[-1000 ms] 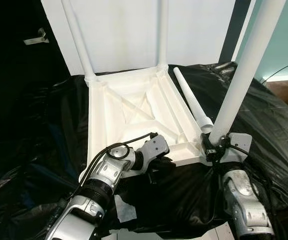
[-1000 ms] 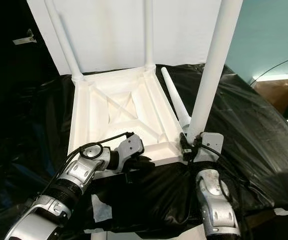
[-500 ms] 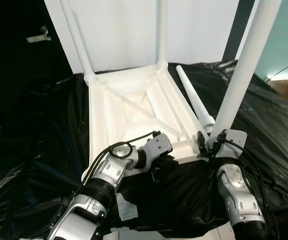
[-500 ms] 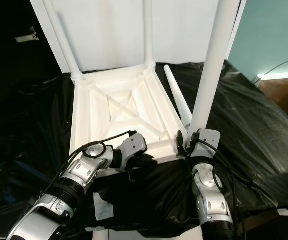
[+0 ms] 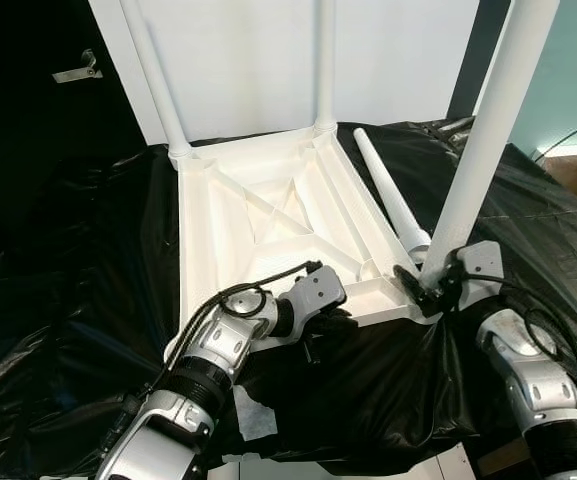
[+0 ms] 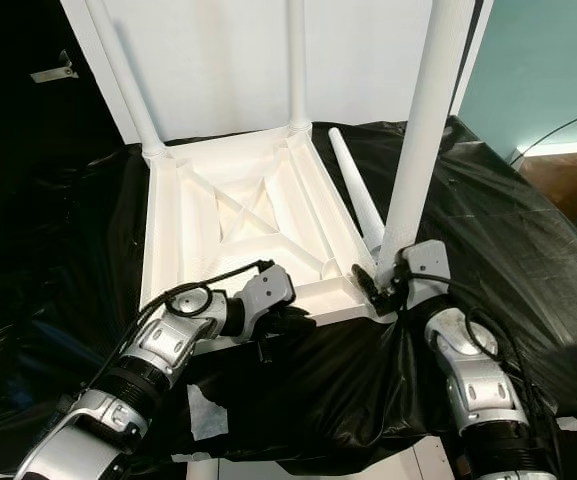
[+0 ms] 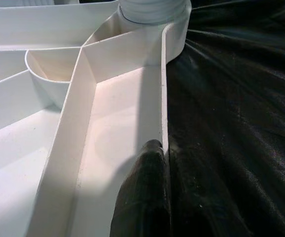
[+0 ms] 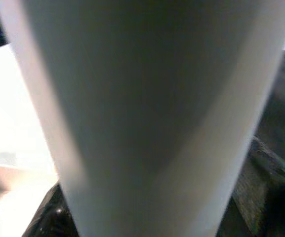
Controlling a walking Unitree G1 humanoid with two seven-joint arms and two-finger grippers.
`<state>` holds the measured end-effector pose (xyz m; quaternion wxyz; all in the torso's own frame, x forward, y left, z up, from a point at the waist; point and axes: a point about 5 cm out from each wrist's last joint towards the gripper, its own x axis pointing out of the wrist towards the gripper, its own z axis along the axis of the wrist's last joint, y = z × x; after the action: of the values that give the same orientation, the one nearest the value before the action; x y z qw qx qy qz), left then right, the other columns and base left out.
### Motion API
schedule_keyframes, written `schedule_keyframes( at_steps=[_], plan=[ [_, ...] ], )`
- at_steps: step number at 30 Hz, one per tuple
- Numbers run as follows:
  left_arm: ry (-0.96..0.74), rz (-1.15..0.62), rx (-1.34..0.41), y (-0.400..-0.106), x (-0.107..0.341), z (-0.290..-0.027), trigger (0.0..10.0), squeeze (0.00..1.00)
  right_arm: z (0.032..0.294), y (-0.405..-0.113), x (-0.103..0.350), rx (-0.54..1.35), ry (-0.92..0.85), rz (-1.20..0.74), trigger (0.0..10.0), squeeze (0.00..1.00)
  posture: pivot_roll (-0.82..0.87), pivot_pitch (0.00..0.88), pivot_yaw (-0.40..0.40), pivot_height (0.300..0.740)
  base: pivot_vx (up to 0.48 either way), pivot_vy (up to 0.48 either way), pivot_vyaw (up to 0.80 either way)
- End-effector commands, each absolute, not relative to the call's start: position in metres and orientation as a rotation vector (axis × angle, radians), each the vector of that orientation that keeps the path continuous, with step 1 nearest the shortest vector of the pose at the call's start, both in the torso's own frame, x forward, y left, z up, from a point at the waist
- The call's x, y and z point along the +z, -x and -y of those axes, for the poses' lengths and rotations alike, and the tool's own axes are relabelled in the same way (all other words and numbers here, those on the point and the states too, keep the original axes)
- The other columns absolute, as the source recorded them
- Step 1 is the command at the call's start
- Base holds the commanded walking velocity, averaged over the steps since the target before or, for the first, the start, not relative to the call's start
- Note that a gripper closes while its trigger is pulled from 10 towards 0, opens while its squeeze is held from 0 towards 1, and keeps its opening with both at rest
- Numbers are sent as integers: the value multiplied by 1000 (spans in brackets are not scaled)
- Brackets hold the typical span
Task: Building children table
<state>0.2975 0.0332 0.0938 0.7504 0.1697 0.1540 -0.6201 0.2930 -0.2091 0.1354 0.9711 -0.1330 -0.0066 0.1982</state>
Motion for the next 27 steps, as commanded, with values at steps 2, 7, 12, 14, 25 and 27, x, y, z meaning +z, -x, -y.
schedule_keyframes(
  at_steps=[2, 7, 12, 14, 25, 27],
  plan=[
    [-267, -606, -1338, -271, 37, -48, 10000, 0, 211, -288, 149, 517, 272, 32, 0, 0, -109, 15, 7, 740, 0, 0, 0],
    [-271, -606, -1339, -271, 37, -49, 10000, 0, 210, -284, 150, 587, 302, 22, 0, 0, -112, 15, 9, 740, 0, 0, 0],
    [-272, -606, -1342, -271, 37, -49, 10000, 0, 213, -285, 147, 599, 304, -13, 0, 0, -112, 15, 9, 740, 0, 0, 0],
    [-272, -606, -1343, -271, 37, -49, 10000, 0, 214, -285, 145, 605, 304, -26, 0, 0, -112, 15, 9, 740, 0, 0, 0],
    [-270, -608, -1341, -270, 36, -50, 10000, 0, 192, -284, 121, 360, 190, -37, 0, 0, -105, 17, 7, 740, 0, 0, 0],
    [-269, -607, -1342, -270, 36, -50, 10000, 0, 185, -281, 114, 252, 125, -25, 0, 0, -105, 17, 7, 740, 0, 0, 0]
  ],
)
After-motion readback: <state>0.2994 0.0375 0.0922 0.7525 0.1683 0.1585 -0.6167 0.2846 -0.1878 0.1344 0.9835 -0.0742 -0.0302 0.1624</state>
